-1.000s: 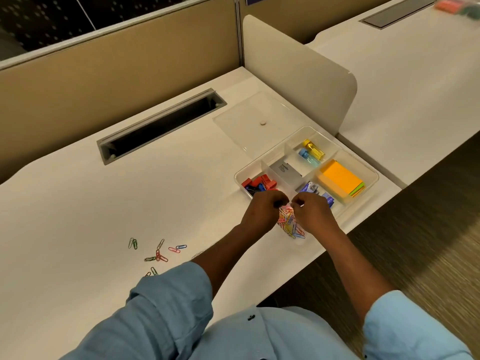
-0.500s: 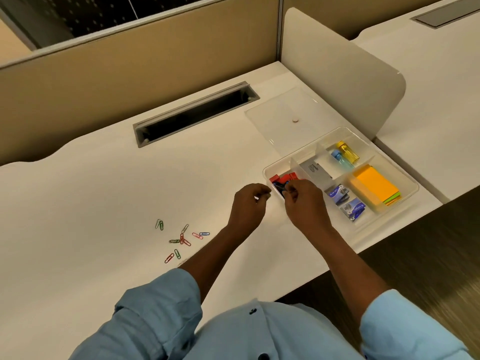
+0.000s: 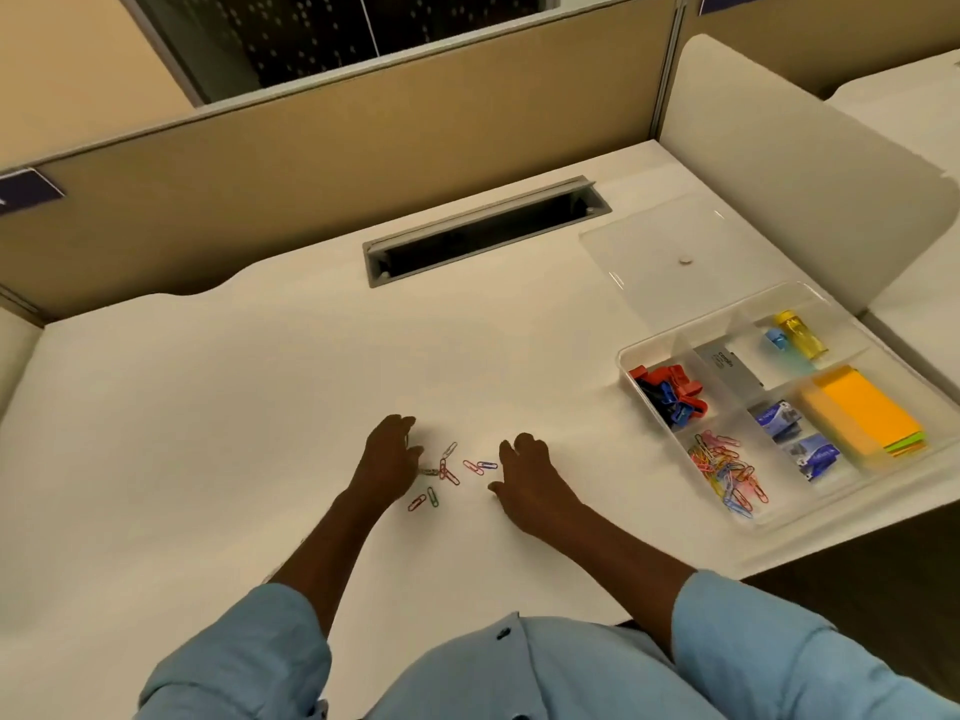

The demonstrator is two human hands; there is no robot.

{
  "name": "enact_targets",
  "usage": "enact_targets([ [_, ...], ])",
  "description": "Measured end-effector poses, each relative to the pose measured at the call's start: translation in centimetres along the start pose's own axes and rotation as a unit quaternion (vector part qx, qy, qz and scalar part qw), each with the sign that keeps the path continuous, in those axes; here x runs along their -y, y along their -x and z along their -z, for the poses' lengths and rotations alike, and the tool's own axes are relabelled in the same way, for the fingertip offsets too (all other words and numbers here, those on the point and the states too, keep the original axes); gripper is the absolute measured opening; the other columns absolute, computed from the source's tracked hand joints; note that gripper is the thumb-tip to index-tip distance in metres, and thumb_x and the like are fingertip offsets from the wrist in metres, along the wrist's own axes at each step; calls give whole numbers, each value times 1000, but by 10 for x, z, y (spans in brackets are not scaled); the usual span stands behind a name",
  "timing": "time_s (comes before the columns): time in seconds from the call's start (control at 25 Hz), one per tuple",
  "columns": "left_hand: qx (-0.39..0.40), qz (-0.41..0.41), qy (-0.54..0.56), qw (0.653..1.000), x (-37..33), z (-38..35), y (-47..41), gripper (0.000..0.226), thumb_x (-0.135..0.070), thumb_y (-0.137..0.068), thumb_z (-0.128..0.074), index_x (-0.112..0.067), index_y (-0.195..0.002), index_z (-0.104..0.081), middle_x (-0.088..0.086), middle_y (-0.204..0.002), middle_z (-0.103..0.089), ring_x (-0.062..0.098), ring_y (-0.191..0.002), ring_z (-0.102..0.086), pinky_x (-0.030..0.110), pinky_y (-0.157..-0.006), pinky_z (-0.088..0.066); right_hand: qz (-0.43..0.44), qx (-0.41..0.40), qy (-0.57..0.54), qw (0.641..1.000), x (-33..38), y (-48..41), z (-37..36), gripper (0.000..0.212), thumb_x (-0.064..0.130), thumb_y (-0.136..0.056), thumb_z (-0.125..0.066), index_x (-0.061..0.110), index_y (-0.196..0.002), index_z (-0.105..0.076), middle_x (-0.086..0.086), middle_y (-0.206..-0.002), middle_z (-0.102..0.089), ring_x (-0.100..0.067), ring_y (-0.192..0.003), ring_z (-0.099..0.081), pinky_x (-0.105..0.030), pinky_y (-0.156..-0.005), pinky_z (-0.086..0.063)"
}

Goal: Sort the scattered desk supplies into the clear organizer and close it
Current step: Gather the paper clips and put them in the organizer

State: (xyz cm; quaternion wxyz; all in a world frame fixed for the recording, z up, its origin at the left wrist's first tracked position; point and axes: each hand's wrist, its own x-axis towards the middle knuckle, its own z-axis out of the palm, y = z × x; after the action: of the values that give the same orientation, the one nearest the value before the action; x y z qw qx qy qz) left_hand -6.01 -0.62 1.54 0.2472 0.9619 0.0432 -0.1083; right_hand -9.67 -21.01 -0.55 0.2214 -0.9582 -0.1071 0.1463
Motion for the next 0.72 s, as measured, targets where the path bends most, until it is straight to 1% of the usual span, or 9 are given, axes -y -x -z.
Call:
enact_targets([
  [0.04, 27, 7, -9, 1000, 8, 0, 1, 49, -14, -95, -51, -6, -141, -37, 14, -150, -33, 26, -141, -27, 29, -115, -18, 27, -3, 35, 999, 8, -1, -7, 37, 15, -92, -50, 2, -125, -40, -17, -126, -38, -30, -114, -39, -35, -89, -42],
  [0.12, 68, 1, -17, 998, 18, -3, 3, 52, -21, -99, -41, -10, -147, -24, 10, -157, -17, 23, -147, -12, 32, -119, -11, 55, -18, 79, 995, 24, -5, -20, 43, -4, -83, -46, 0, -125, -41, -18, -125, -39, -30, -114, -40, -33, -90, -40],
  [0.2, 88, -22, -26, 996, 22, -10, 7, 54, -22, -101, -36, -9, -149, -16, 11, -159, -8, 24, -148, -3, 32, -119, -6, 69, -33, 99, 992, 34, -10, -29, 50, -10, -77, -44, -2, -126, -40, -19, -125, -41, -31, -112, -40, -34, -91, -40],
  [0.28, 78, -66, -41, 994, 28, -18, 13, 53, -19, -101, -34, -3, -148, -14, 14, -159, -7, 27, -148, 0, 30, -118, -2, 80, -42, 77, 993, 40, -16, -32, 55, -12, -76, -42, -2, -130, -38, -19, -129, -40, -31, -114, -40, -34, -90, -40],
  [0.36, 72, -97, -41, 992, 35, -24, 19, 52, -16, -101, -31, -4, -148, -14, 12, -159, -8, 25, -148, 0, 26, -116, -1, 73, -38, 21, 996, 42, -23, -33, 57, -10, -83, -39, 2, -138, -33, -16, -142, -32, -30, -126, -35, -33, -96, -39],
  [0.48, 58, -99, -11, 993, 48, -26, 25, 50, -12, -101, -28, -12, -149, -17, 4, -159, -14, 16, -147, -6, 23, -117, -7, 54, -28, -49, 997, 43, -28, -33, 51, 10, -97, -36, 14, -147, -25, -8, -156, -16, -25, -144, -17, -33, -113, -22],
  [0.52, 55, -106, -6, 993, 52, -25, 27, 50, -10, -100, -28, -13, -149, -18, 2, -158, -16, 15, -147, -8, 22, -117, -9, 67, -30, -53, 996, 42, -28, -35, 51, 9, -97, -34, 16, -148, -25, -7, -158, -13, -24, -146, -11, -34, -116, -17],
  [0.6, 50, -123, -4, 991, 57, -27, 32, 50, -10, -100, -32, -12, -148, -21, 2, -158, -17, 16, -147, -9, 20, -116, -8, 79, -7, -41, 996, 41, -24, -39, 59, 1, -94, -32, 20, -149, -23, -7, -160, -5, -22, -148, 1, -33, -118, -10],
  [0.72, 37, -101, 31, 994, 52, -34, 45, 53, -26, -100, -39, -12, -148, -22, 3, -158, -17, 17, -148, -6, 23, -116, -7, 113, 2, -14, 994, 46, -16, -45, 66, -5, -91, -30, 22, -150, -18, -10, -159, 6, -23, -147, 12, -31, -118, 0],
])
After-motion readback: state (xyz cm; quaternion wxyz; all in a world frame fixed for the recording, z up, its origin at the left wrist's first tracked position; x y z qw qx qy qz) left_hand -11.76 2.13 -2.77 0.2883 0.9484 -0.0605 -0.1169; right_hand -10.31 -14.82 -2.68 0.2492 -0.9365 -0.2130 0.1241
